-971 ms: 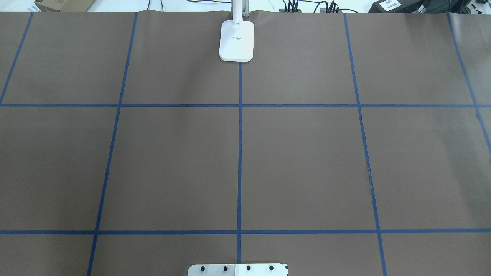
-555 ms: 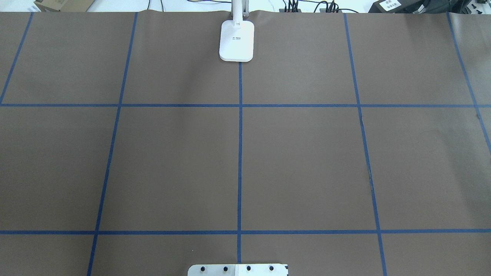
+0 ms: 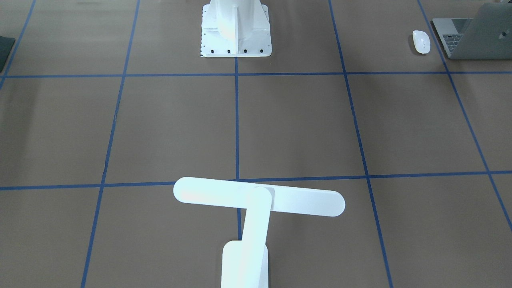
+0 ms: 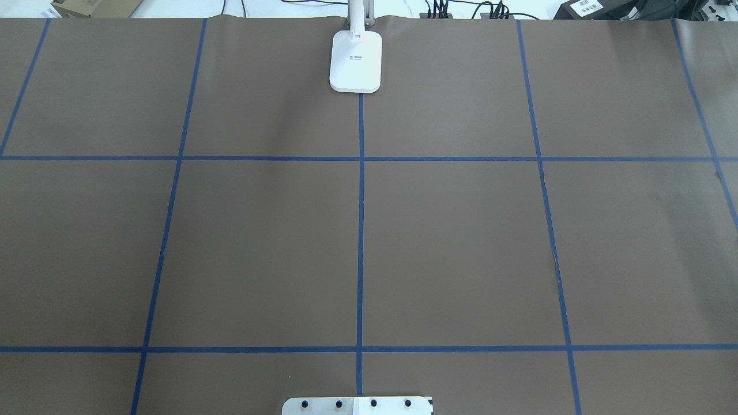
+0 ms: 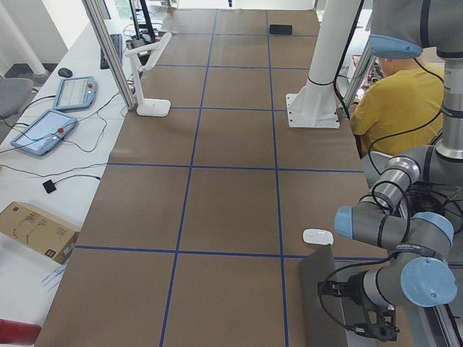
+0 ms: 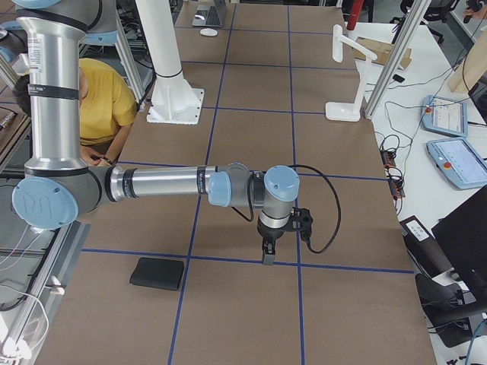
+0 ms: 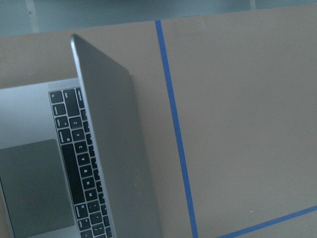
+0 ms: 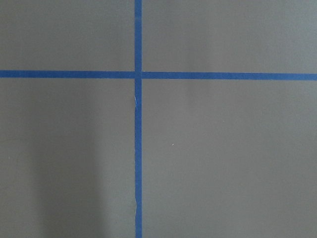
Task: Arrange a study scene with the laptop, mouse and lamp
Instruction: 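Carry the open silver laptop with the left gripper toward the table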
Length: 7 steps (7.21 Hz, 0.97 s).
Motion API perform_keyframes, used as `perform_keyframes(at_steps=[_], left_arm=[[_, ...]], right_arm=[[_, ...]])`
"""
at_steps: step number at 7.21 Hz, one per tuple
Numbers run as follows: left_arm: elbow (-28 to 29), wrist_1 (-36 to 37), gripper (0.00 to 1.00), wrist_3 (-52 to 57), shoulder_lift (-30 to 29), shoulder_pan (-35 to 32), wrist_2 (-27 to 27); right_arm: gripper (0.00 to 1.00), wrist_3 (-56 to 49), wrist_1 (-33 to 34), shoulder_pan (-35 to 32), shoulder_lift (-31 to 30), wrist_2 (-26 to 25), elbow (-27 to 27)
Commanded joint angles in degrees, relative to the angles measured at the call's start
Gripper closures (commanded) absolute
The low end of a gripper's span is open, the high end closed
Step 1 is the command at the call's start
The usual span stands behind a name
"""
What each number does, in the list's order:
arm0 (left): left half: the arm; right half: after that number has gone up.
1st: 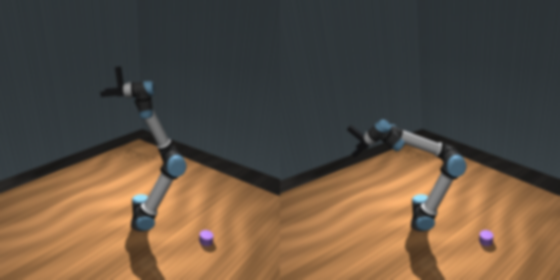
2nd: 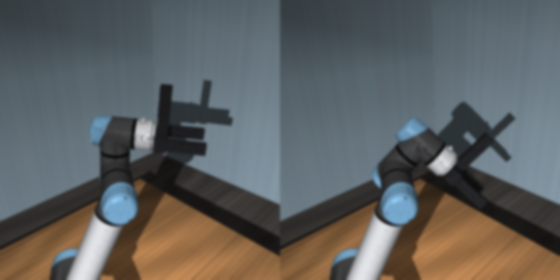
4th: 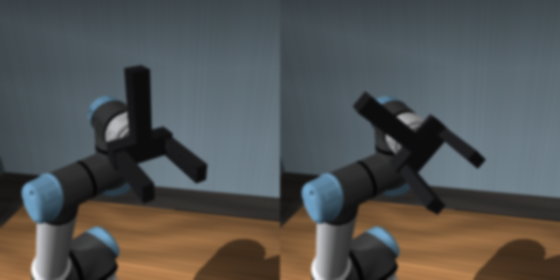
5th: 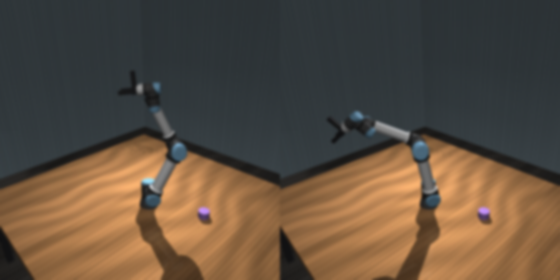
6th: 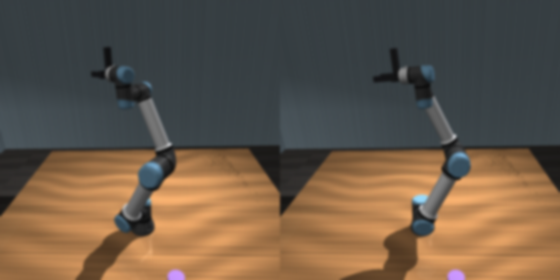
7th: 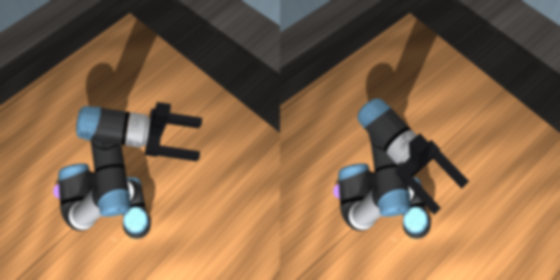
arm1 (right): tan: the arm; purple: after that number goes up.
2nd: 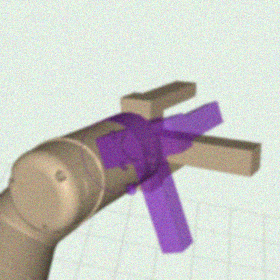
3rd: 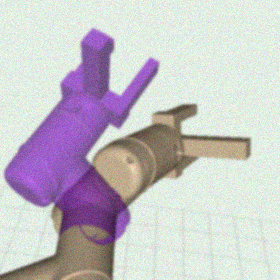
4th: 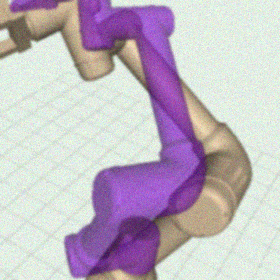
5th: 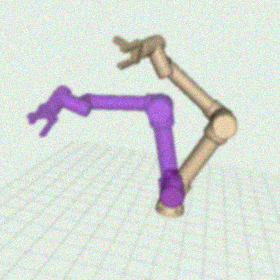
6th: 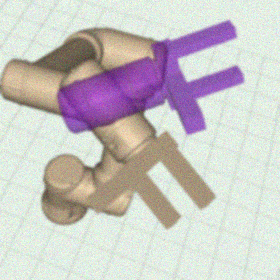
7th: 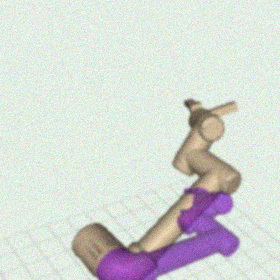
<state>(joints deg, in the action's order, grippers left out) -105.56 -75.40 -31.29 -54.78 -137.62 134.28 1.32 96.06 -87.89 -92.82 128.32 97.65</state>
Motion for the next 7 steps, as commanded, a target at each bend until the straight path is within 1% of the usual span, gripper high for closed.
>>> perform_keyframes(at_steps=[1, 3, 5, 6, 7], left_arm=[[1.2, -0.3, 0.03, -0.1, 0.0, -0.1, -0.2], [3.2, -0.7, 0.09, -0.1, -0.1, -0.1, -0.2], [3.5, -0.7, 0.20, -0.2, -0.1, -0.1, -0.2], [3.6, -0.7, 0.47, -0.3, -0.1, -0.1, -0.1], [3.5, -0.7, 0.77, -0.5, -0.3, -0.1, 0.0]], right_arm=[[0.00, 0.0, 0.0, 0.0, 0.0, 0.0, 0.0], [0.00, 0.0, 0.0, 0.0, 0.0, 0.0, 0.0], [0.00, 0.0, 0.0, 0.0, 0.0, 0.0, 0.0], [0.00, 0.0, 0.0, 0.0, 0.0, 0.0, 0.0], [0.00, 0.0, 0.0, 0.0, 0.0, 0.0, 0.0]])
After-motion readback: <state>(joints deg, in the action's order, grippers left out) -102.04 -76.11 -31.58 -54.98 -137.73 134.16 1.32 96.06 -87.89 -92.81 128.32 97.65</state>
